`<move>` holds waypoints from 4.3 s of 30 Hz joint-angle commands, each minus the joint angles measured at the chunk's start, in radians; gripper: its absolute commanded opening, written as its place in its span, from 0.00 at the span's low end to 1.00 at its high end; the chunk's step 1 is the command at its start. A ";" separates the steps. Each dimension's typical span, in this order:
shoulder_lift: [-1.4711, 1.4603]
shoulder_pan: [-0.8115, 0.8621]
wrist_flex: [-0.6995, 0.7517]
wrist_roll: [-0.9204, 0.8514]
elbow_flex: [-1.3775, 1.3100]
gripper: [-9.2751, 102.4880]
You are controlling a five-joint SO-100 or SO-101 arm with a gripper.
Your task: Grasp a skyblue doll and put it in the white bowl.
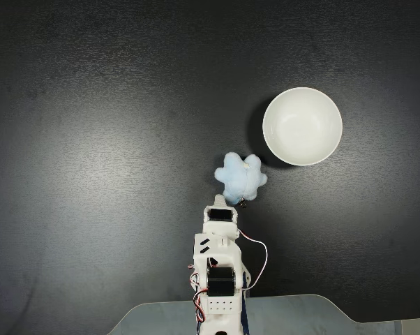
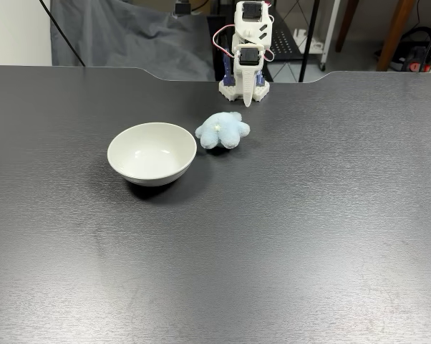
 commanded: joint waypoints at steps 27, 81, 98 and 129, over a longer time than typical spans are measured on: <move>0.002 0.006 -0.021 0.003 -0.011 0.08; 0.002 0.006 -0.026 0.008 -0.011 0.08; -0.012 0.014 0.071 0.000 -0.646 0.08; -1.121 0.187 0.499 -0.417 -1.925 0.08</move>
